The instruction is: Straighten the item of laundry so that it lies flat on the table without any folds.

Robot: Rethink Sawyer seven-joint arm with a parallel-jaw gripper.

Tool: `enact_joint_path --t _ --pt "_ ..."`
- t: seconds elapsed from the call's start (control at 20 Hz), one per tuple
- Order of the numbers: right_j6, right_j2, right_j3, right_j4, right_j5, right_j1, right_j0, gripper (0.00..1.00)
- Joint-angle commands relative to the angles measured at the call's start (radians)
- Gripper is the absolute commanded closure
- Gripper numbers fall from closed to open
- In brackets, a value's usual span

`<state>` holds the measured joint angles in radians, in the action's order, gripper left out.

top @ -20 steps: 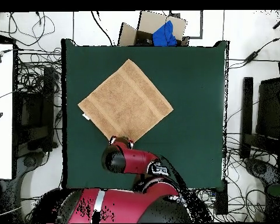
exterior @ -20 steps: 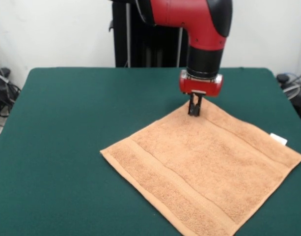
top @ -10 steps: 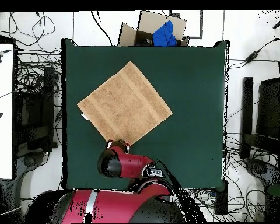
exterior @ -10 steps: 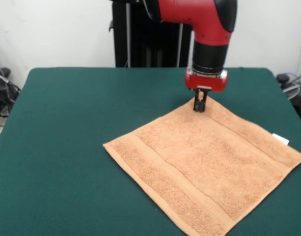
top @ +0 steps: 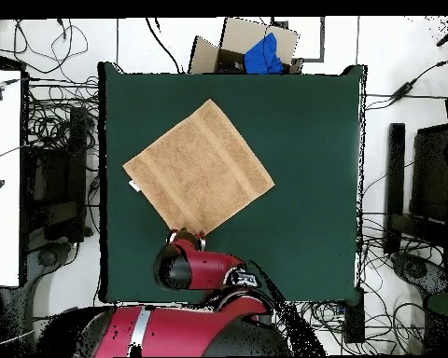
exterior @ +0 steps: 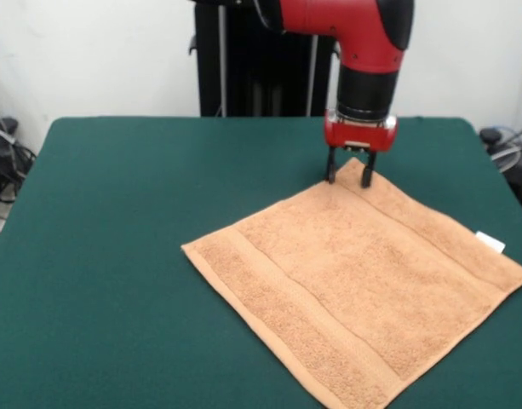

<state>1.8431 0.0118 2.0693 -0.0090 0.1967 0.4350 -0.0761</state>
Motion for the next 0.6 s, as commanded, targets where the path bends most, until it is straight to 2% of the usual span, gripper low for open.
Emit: enact_joint_path --t 0.05,0.25,0.6 --pt "0.197 -0.036 0.052 0.004 0.001 -0.010 0.004 0.00" --pt "0.200 -0.021 0.080 0.025 -0.025 0.068 0.020 0.00" --pt "0.203 -0.020 0.097 0.040 -0.029 0.135 0.016 0.00"
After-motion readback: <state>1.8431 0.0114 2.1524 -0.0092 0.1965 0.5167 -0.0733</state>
